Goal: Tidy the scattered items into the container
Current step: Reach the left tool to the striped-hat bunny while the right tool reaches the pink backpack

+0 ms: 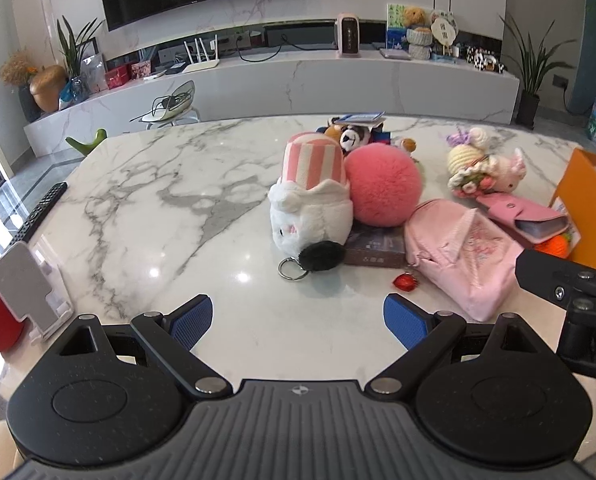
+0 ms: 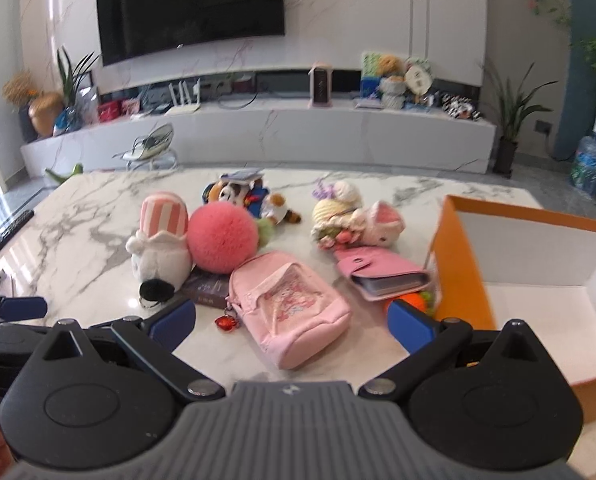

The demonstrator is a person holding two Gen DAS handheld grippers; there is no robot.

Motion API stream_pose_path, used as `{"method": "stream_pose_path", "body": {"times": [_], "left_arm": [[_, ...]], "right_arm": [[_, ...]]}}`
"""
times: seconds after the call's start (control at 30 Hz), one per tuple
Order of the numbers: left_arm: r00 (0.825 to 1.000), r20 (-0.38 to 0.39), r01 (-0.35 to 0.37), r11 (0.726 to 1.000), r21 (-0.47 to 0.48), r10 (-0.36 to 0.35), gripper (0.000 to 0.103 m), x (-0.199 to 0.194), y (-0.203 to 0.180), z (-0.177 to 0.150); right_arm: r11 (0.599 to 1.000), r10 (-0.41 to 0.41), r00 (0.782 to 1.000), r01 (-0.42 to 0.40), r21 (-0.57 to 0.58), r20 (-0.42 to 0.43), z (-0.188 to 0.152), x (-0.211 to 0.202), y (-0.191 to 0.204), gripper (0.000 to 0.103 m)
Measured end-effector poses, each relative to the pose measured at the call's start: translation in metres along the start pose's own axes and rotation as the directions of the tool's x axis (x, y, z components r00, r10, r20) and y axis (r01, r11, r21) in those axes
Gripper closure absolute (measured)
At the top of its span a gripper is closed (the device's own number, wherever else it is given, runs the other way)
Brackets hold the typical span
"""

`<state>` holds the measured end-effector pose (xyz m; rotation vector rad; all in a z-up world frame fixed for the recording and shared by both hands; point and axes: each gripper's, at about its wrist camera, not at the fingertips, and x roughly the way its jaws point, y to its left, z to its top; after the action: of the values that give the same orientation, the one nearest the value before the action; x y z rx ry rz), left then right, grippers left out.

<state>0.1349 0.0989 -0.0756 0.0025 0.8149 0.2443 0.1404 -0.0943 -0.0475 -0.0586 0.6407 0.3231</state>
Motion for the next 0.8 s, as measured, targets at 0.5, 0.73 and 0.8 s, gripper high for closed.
{"method": "stream_pose_path", "body": {"times": [0.5,0.73,0.8], "left_arm": [[0.999,0.018,-0.037,0.998,0.056,0.036,0.0,0.061,0.003,0.011],[0.999,0.044,-0.005,0.998,0.07,0.002,0.0,0.077,-0.003,0.019],[0.998,0.056,0.02,0.997,0.074,-0.024,0.0,0.079,-0.006,0.024]], "right_arm": [[0.999,0.02,0.993,-0.025,-0.044,-0.114,-0.003,0.082,0.002,0.011],[0.995,-0.013,0.992,0.001,-0.097,-0.122,-0.012,0.101,0.003,0.013],[0.993,-0.027,0.994,0.013,-0.121,-0.109,-0.012,0.105,0.003,0.013]]}}
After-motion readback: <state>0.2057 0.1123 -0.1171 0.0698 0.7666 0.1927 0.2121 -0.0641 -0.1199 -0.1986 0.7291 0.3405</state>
